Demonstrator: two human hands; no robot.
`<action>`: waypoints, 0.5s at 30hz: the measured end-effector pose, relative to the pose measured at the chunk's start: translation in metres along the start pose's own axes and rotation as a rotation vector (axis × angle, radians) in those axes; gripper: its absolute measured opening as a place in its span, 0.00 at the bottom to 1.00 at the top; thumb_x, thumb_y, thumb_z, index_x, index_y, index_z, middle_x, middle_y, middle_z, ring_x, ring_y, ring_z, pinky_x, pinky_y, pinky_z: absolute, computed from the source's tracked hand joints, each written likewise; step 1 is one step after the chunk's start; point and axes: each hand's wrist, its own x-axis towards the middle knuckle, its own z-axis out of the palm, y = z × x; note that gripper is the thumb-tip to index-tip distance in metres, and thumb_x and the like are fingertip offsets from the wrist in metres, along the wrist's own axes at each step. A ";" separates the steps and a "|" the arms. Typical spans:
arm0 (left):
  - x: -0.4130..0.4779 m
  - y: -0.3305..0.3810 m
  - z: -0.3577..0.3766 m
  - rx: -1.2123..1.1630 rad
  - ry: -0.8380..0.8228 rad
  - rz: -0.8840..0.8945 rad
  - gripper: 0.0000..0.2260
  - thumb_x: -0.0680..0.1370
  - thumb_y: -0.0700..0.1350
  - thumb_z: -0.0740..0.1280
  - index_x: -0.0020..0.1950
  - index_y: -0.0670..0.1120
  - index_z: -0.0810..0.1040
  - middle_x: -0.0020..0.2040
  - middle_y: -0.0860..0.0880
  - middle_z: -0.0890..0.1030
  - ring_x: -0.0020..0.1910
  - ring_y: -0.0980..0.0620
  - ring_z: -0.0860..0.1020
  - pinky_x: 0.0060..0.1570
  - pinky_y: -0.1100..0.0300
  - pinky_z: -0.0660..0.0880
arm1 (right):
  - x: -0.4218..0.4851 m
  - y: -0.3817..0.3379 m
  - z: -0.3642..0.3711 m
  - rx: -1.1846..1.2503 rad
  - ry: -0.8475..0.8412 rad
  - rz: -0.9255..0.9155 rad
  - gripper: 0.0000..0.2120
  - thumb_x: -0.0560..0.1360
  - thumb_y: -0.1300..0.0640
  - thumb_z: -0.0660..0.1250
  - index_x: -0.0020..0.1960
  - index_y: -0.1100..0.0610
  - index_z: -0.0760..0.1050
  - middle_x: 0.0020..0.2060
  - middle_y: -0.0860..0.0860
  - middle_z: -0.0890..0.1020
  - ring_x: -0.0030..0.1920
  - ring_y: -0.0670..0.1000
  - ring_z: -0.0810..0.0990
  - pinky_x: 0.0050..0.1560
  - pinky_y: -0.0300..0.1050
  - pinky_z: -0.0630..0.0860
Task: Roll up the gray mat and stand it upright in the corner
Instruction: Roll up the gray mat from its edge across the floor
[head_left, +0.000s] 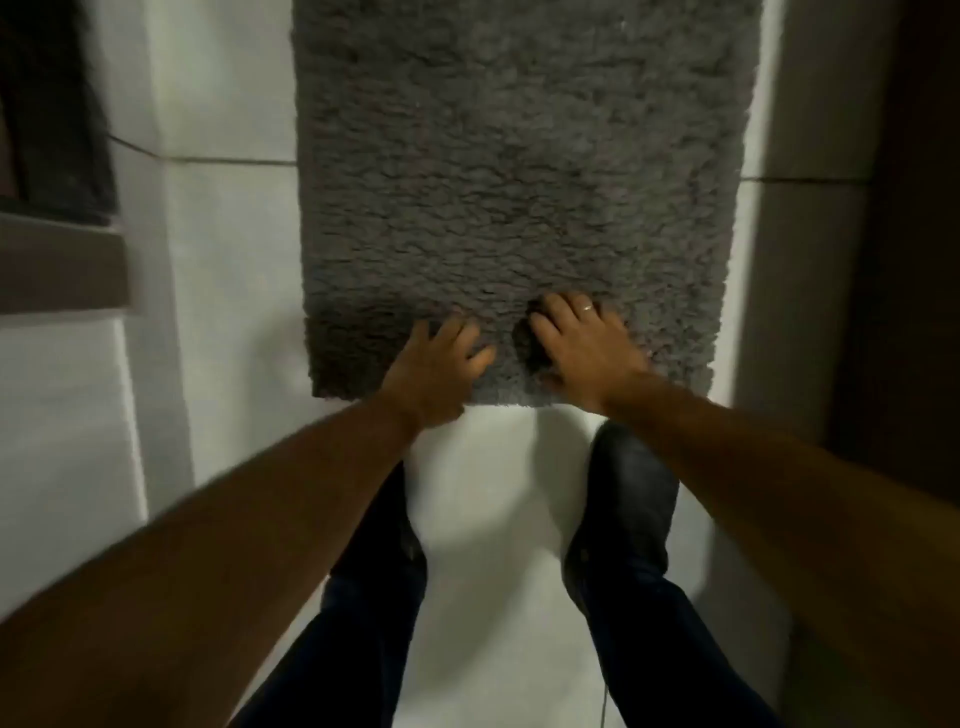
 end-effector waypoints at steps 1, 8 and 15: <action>0.002 0.007 0.008 0.061 -0.063 -0.024 0.38 0.72 0.56 0.70 0.77 0.48 0.58 0.76 0.38 0.61 0.73 0.37 0.60 0.64 0.35 0.65 | 0.000 -0.001 0.013 -0.031 -0.020 0.001 0.36 0.74 0.43 0.68 0.75 0.57 0.61 0.76 0.59 0.61 0.73 0.64 0.61 0.69 0.63 0.63; 0.012 -0.008 0.008 0.145 0.005 0.092 0.30 0.72 0.55 0.69 0.71 0.48 0.65 0.69 0.38 0.69 0.64 0.35 0.69 0.50 0.39 0.75 | -0.016 0.006 0.034 -0.076 0.008 -0.018 0.41 0.73 0.41 0.68 0.78 0.58 0.58 0.79 0.60 0.57 0.76 0.63 0.58 0.73 0.66 0.57; 0.022 -0.048 -0.031 -0.277 0.154 0.000 0.14 0.82 0.48 0.59 0.63 0.43 0.75 0.57 0.39 0.81 0.52 0.39 0.80 0.46 0.45 0.79 | -0.020 0.021 0.008 -0.005 0.130 0.020 0.17 0.79 0.53 0.63 0.66 0.55 0.74 0.63 0.59 0.76 0.61 0.63 0.72 0.57 0.60 0.69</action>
